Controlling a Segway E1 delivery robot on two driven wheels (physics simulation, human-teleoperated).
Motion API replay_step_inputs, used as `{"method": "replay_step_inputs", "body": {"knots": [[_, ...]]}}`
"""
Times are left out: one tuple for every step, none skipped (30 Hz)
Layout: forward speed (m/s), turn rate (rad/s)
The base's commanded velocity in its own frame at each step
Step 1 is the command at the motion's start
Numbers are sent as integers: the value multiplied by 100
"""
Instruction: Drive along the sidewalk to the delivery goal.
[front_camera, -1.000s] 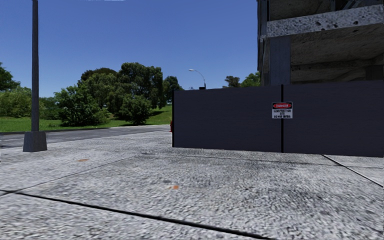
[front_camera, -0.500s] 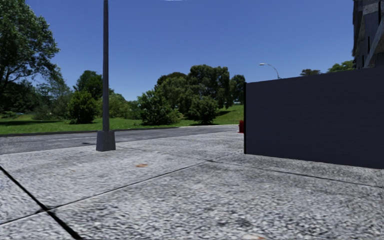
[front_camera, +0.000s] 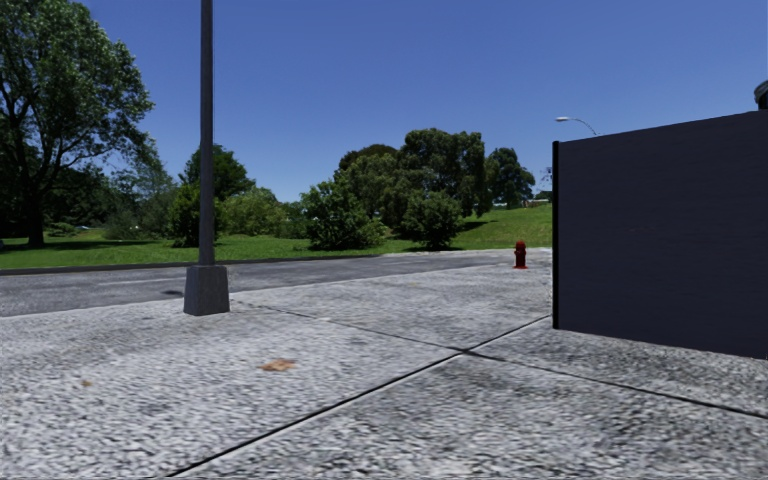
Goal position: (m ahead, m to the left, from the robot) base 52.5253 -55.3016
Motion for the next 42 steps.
{"method": "replay_step_inputs", "body": {"knots": [[196,0],[196,0],[196,0],[196,0],[196,0],[196,0],[196,0],[196,0],[196,0],[196,0],[196,0],[196,0],[196,0],[196,0],[196,0],[196,0],[196,0],[196,0],[196,0],[196,0],[196,0],[196,0],[196,0],[196,0],[196,0],[196,0],[196,0],[196,0],[197,0],[197,0],[197,0],[197,-12],[197,-58],[197,-74],[197,-74],[197,-79],[197,-83],[197,-88],[197,-91],[197,-92],[197,-92],[197,-93]]}}
